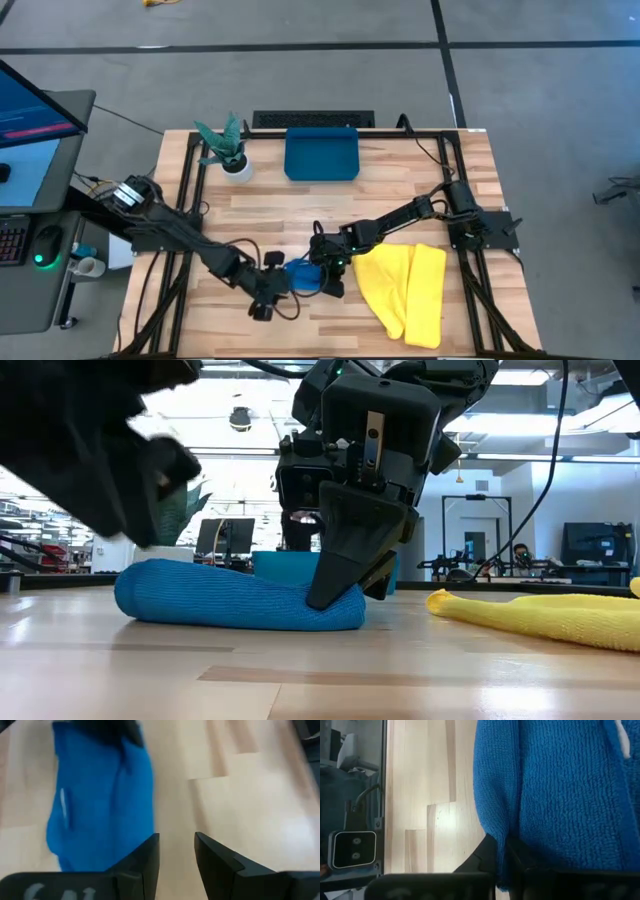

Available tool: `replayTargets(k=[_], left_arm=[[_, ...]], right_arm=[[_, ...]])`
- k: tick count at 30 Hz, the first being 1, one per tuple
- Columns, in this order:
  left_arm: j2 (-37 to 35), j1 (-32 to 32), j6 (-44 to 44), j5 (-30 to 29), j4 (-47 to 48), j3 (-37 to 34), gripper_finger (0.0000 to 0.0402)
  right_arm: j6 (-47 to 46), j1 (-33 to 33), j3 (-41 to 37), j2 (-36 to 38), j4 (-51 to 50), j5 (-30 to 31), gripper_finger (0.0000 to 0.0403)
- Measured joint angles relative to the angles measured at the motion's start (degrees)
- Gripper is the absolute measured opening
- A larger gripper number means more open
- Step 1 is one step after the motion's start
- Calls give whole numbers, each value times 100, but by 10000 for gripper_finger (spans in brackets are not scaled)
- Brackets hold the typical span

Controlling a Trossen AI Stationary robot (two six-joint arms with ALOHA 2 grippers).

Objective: Roll microfiber towels into tight, uniform cylinder then place into a basket
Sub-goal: Roll the blue microfiber towel

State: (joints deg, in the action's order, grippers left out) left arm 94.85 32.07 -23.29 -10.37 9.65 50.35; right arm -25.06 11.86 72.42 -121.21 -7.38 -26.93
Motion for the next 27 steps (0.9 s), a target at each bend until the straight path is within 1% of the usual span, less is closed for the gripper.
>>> replayTargets(k=[4, 9, 13, 17, 20, 25, 27], left_arm=[[177, -182, 37, -93, -10, 0, 113], [198, -387, -42, -125, 48, 0, 113], [198, -468, -235, -140, 130, 0, 113], [288, -524, -516, -130, 330, 2, 113], [511, -545, -602, -22, 192, 21, 113], [657, -551, -839, 15, 320, 39, 113], [657, -551, -955, 28, 356, 35, 113]], right_arm=[[4, 0, 0, -2, 0, 2, 33], [17, 0, 2, -2, 2, -1, 27], [17, 0, 4, -2, -2, 1, 36], [26, 0, 4, -2, 18, 3, 35], [240, 0, 4, -4, 33, 2, 33], [318, 32, 2, -9, 83, 47, 53], [412, 73, 1, -9, 108, 179, 66]])
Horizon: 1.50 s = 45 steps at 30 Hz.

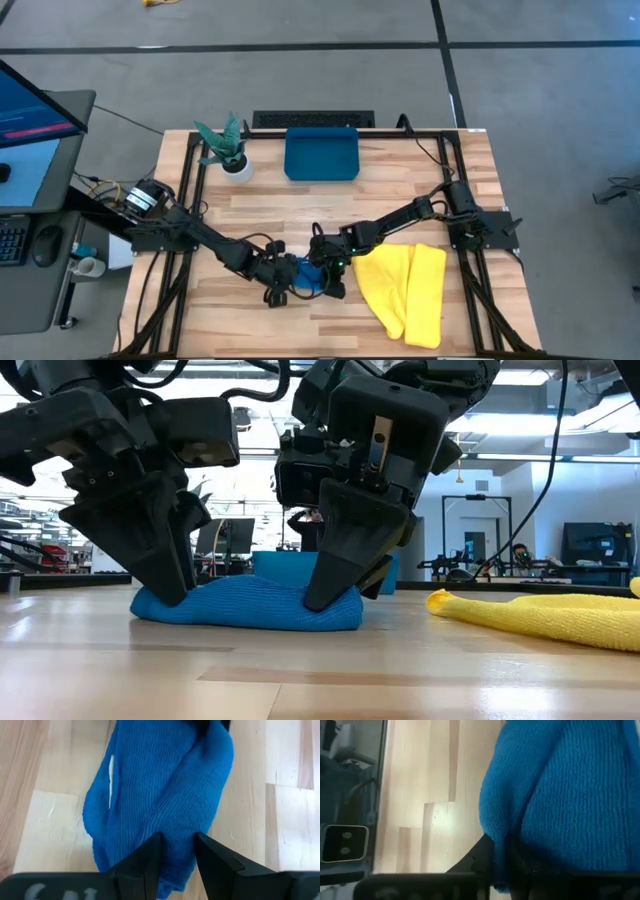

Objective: Roll microfiber towels into tight, uniform cylinder then place into a basket
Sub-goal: Roll the blue microfiber towel

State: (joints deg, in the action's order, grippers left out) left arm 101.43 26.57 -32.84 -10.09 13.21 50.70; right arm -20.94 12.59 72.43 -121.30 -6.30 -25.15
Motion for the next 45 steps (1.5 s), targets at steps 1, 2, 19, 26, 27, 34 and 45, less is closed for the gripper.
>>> replayTargets(k=[1, 2, 19, 26, 27, 34, 45], left_arm=[[2, 0, -66, 1, 14, 2, 113], [3, 0, -128, 8, 20, 0, 113], [24, -4, -615, -29, -72, -22, 113], [24, 0, -790, -69, -89, -26, 113], [26, 0, -820, -72, -85, -26, 113], [26, 0, -859, -89, -109, -31, 113], [26, -2, -947, -87, -111, -31, 113]], right_arm=[[32, 25, -1, 0, 36, 115, 73], [41, 52, -1, 2, 65, 224, 81], [302, -186, -18, 574, -1108, -122, 143], [758, 236, -346, 1517, -1665, 1198, 135], [877, 329, -442, 1632, -1587, 1350, 135], [1829, 1048, -1248, 1878, 404, 1794, 134], [2443, 1093, -1384, 1378, 1345, 1987, 121]])
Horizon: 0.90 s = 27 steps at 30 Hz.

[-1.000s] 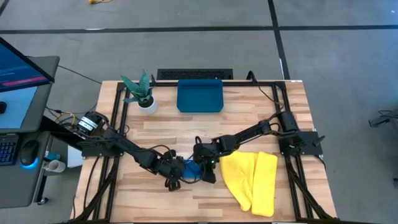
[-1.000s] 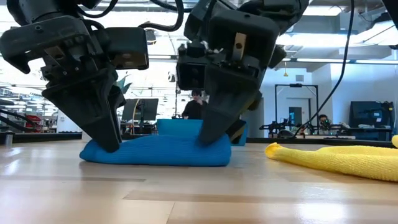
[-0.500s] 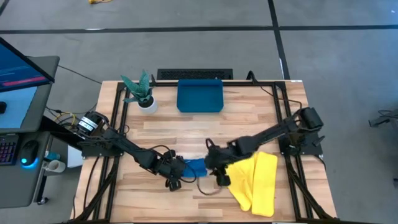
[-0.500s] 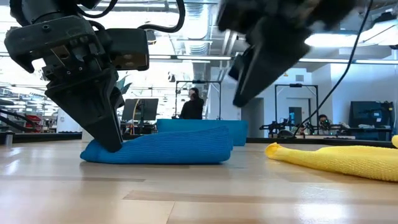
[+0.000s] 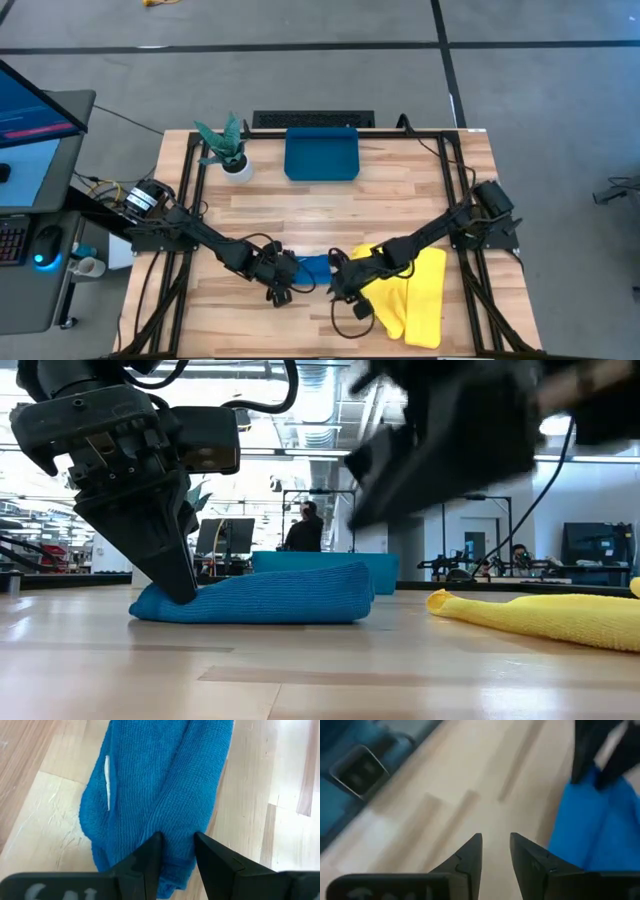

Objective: Roll microfiber towels into tight, uniform cylinder then place into a basket
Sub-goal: Roll the blue microfiber towel

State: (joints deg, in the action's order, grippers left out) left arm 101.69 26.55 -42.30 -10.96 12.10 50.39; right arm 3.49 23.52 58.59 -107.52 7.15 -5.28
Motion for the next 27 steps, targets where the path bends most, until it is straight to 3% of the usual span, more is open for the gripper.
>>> replayTargets(k=[12, 27], left_arm=[[0, -2, 0, -11, 11, 0, 113], [0, -2, 2, -26, 17, 0, 113]], right_arm=[[-339, -370, 39, -513, 156, 124, 115], [-951, -652, 33, -506, 226, 218, 115]])
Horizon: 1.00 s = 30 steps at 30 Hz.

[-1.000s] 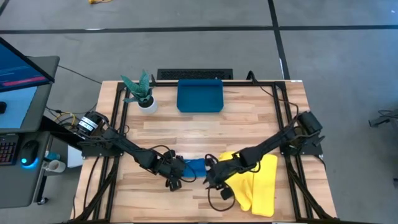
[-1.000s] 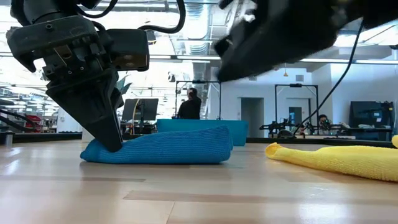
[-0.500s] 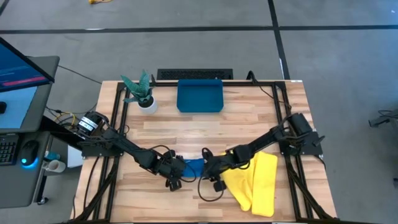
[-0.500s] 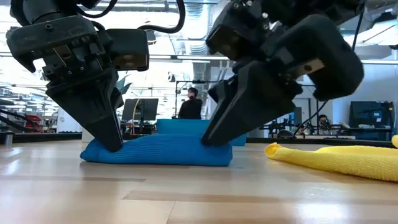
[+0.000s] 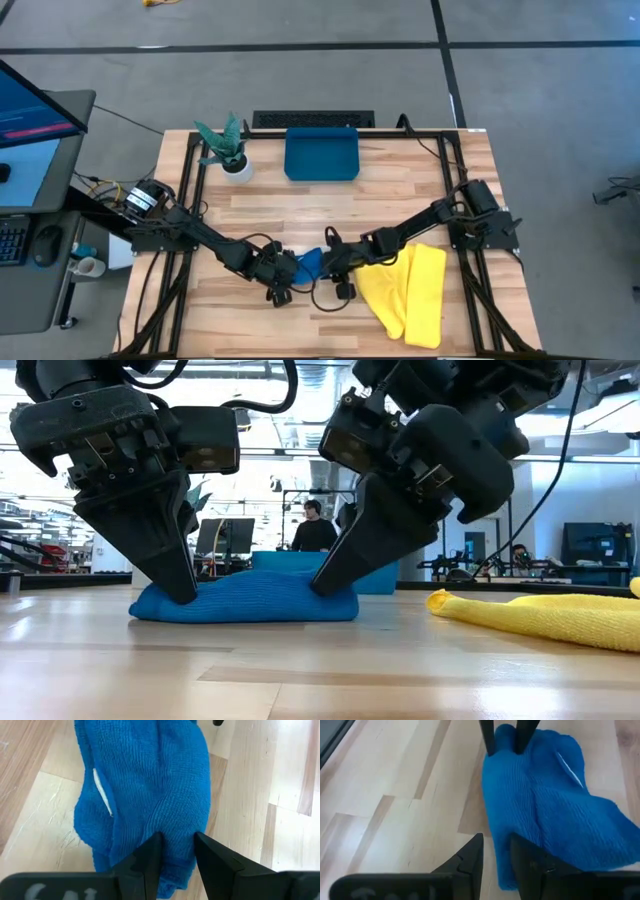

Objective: Roll microfiber towels into tight, uniform cylinder then place into a basket
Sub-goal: Roll the blue microfiber towel

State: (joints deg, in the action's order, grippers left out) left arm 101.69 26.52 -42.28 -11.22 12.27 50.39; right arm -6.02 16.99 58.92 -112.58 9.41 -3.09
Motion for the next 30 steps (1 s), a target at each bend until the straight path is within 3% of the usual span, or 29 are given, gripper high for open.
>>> replayTargets(k=[30], left_arm=[[0, 37, 2, -9, 13, 0, 113]], right_arm=[[-363, -37, 4, 267, -706, 317, 115]])
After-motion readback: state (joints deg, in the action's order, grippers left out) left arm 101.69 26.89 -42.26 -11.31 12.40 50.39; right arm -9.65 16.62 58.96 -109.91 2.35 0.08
